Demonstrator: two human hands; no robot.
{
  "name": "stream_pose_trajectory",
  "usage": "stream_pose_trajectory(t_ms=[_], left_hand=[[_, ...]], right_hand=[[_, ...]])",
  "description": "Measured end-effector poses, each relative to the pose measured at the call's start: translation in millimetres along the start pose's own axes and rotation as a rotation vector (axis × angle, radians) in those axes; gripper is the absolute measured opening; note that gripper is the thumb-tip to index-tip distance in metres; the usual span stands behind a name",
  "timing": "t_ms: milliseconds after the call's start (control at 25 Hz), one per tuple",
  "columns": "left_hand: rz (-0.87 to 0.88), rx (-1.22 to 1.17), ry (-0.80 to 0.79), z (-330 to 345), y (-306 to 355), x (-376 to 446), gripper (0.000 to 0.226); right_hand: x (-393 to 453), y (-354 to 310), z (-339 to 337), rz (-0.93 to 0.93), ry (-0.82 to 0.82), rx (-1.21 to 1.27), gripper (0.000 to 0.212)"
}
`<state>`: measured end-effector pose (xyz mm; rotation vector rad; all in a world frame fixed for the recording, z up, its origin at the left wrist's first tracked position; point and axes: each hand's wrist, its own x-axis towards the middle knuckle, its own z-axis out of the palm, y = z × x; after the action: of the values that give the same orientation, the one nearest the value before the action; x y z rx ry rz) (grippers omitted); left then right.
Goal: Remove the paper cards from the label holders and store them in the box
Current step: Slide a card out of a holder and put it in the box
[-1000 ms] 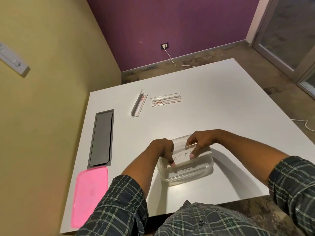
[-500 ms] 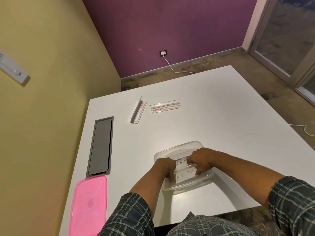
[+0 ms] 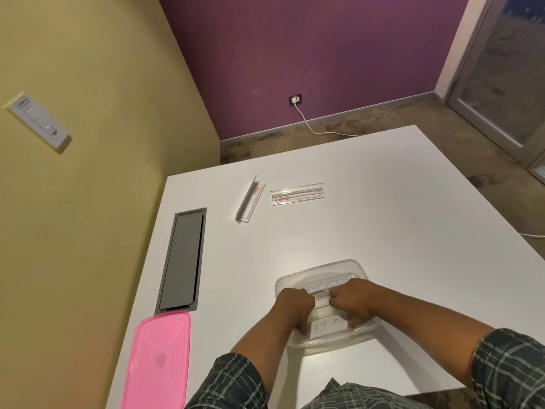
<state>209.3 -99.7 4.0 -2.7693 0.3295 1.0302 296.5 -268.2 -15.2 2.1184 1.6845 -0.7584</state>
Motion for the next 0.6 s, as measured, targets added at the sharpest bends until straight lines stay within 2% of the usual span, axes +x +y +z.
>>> stream_pose_trajectory(t_ms=[200, 360, 480, 600], left_hand=[[0.040, -0.106, -0.092, -18.9, -10.6, 2.7, 0.048], [-0.023, -0.475, -0.142, -47.0, -35.3, 8.3, 0.028], [-0.085, -0.691, -0.047, -67.8, -70.8, 18.1, 0.027], [-0.163, -0.715, 0.159, -82.9, -111.7, 32.3, 0.025]], right_hand=[[3.1, 2.5, -6.0, -0.069, 0.086, -0.075, 0.058], [7.4, 17.6, -23.9, -0.159, 0.261, -0.045, 0.055], [19.5, 38.7, -45.0, -0.118, 0.436, 0.024, 0.057], [40.2, 69.5, -82.9, 0.004, 0.517, 0.031, 0.060]])
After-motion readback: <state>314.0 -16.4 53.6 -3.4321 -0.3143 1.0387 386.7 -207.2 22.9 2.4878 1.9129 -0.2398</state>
